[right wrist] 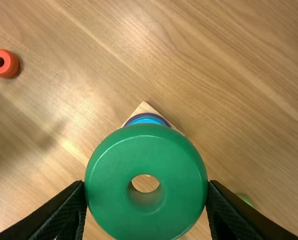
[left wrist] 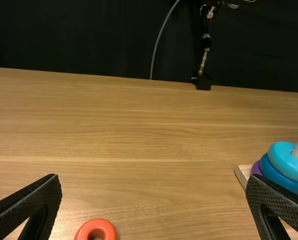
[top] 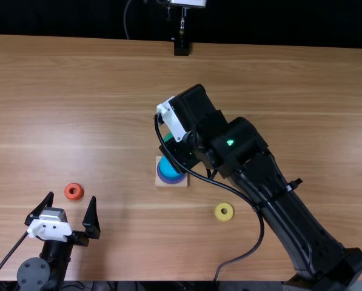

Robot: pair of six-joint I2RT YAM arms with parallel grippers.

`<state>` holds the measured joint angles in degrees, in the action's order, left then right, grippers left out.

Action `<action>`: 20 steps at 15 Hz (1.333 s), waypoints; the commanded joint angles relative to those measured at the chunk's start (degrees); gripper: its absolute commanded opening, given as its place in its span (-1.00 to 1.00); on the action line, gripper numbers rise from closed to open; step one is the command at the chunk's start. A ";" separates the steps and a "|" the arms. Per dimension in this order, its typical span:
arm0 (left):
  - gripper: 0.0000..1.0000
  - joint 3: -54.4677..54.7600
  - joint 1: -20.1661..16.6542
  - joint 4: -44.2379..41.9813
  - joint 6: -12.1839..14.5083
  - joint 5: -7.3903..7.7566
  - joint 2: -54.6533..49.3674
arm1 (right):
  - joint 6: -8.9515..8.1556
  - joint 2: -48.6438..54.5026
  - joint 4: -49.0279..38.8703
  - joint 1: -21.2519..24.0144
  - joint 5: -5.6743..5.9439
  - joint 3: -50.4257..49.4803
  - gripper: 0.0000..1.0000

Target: Build the Hanoi tower: stack the rings onto the peg from bottom to top in this color order: purple, dark blue, light blue, dark green, light green, yellow, orange.

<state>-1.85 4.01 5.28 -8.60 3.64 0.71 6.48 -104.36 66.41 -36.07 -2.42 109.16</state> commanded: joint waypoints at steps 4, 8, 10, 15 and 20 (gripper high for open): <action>1.00 1.85 -0.76 0.21 0.27 1.00 -0.71 | -0.36 -1.20 -0.01 -1.01 -0.43 1.23 -1.00; 1.00 1.85 -0.76 0.21 0.27 1.00 -0.71 | -0.36 -4.72 -0.01 -1.01 -0.43 0.96 -1.00; 1.00 1.85 -0.76 0.21 0.27 1.00 -0.71 | -0.36 -4.89 0.10 -1.01 -0.43 0.96 -1.00; 1.00 1.85 -0.76 0.21 0.27 1.00 -0.71 | -0.15 -4.80 0.10 -1.10 -0.22 1.31 0.78; 1.00 1.85 -0.76 0.21 0.27 1.00 -0.71 | -0.15 -4.63 -0.12 -1.10 0.09 2.02 1.00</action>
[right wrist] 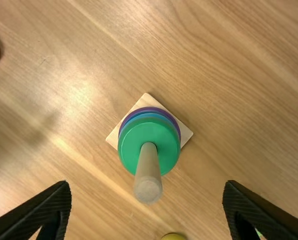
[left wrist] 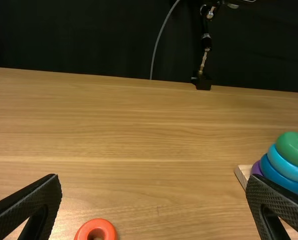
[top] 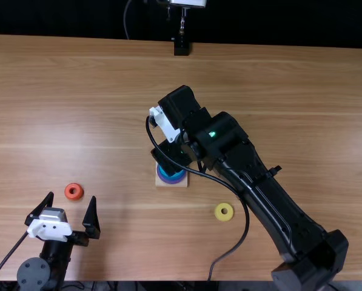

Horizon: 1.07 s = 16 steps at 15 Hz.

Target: Build the Hanoi tower: stack the rings onto the peg from bottom to top in this color order: purple, dark blue, light blue, dark green, light green, yellow, orange.

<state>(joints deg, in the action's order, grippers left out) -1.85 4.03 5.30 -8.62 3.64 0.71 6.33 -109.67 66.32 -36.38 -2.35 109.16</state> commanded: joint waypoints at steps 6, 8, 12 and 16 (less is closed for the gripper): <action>1.00 1.85 -0.78 0.18 0.29 1.00 -0.71 | -11.92 2.70 -18.27 0.87 0.56 1.14 1.00; 1.00 1.85 -0.78 0.18 0.29 1.00 -0.71 | -16.98 6.66 -23.86 7.82 0.35 -2.82 1.00; 1.00 1.85 -0.78 0.18 0.29 1.00 -0.71 | -6.85 13.43 -33.04 13.62 0.45 -19.25 1.00; 1.00 1.85 -0.78 0.18 0.29 1.00 -0.71 | 8.65 19.76 -34.20 19.51 -0.29 -36.30 1.00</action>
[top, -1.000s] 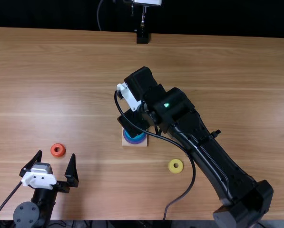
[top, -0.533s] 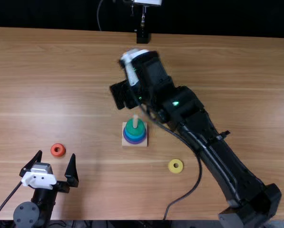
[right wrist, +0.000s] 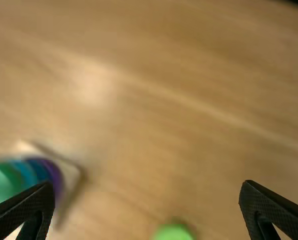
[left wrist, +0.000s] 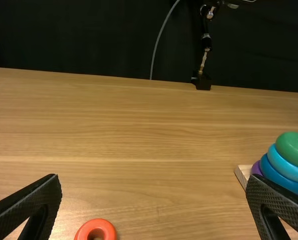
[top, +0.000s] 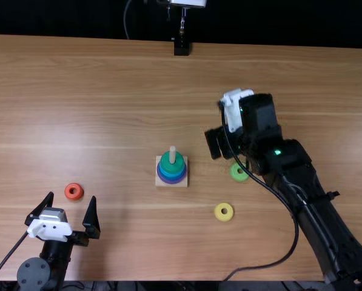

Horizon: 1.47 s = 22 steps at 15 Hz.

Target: Build the Hanoi tower: stack the rings onto the peg from bottom to top in this color order: purple, dark blue, light blue, dark green, light green, yellow, orange.

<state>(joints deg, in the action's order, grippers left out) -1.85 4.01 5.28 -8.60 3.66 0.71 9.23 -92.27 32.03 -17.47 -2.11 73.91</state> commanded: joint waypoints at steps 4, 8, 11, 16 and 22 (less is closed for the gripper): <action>1.00 1.85 -0.76 0.21 0.27 0.98 -0.71 | 8.17 3.59 -0.33 5.17 -0.53 -9.57 1.00; 1.00 1.85 -0.76 0.21 0.16 0.98 -0.71 | 0.15 3.06 0.30 5.52 -0.84 -10.54 1.00; 1.00 1.85 -0.76 0.21 0.16 0.98 -0.71 | -3.54 -0.46 0.41 5.52 -3.90 -10.63 1.00; 1.00 1.85 -0.76 0.21 0.27 0.98 -0.71 | -3.86 -5.64 0.41 5.61 -4.85 -10.45 1.00; 1.00 1.85 -0.76 0.21 0.27 0.98 -0.71 | -3.64 -9.51 0.62 5.87 -4.85 -10.45 1.00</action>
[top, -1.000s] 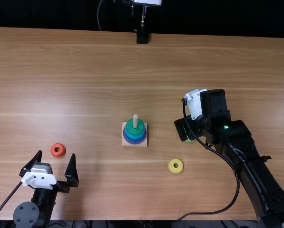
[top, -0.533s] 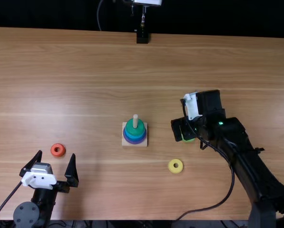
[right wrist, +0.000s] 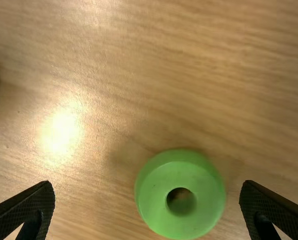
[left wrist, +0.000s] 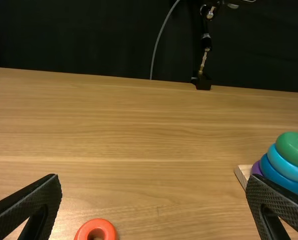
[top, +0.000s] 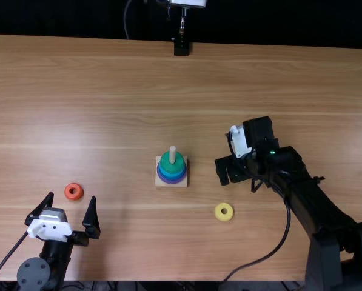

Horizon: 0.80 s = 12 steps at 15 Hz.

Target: Build the Hanoi tower: stack the rings onto the peg from bottom to top in this color order: purple, dark blue, light blue, dark green, light green, yellow, orange.

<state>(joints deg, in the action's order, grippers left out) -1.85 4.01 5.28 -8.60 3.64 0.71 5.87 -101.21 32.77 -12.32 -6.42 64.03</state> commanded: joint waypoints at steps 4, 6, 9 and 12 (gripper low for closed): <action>1.00 1.85 -0.76 0.21 0.27 1.00 -0.71 | -0.17 -1.98 -0.12 0.71 -0.12 -0.66 1.00; 1.00 1.85 -0.76 0.21 0.27 1.00 -0.71 | -0.17 -2.15 -0.12 0.71 -0.12 -0.75 1.00; 1.00 1.85 -0.76 0.21 0.27 1.00 -0.71 | -0.07 -2.24 -0.02 0.71 -0.12 -0.84 1.00; 1.00 1.85 -0.76 0.21 0.27 1.00 -0.71 | 0.25 -4.00 0.83 0.71 -0.02 -0.75 1.00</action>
<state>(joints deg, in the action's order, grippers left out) -1.85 4.01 5.26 -8.60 3.66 0.69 5.96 -103.98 33.58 -12.32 -6.44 64.03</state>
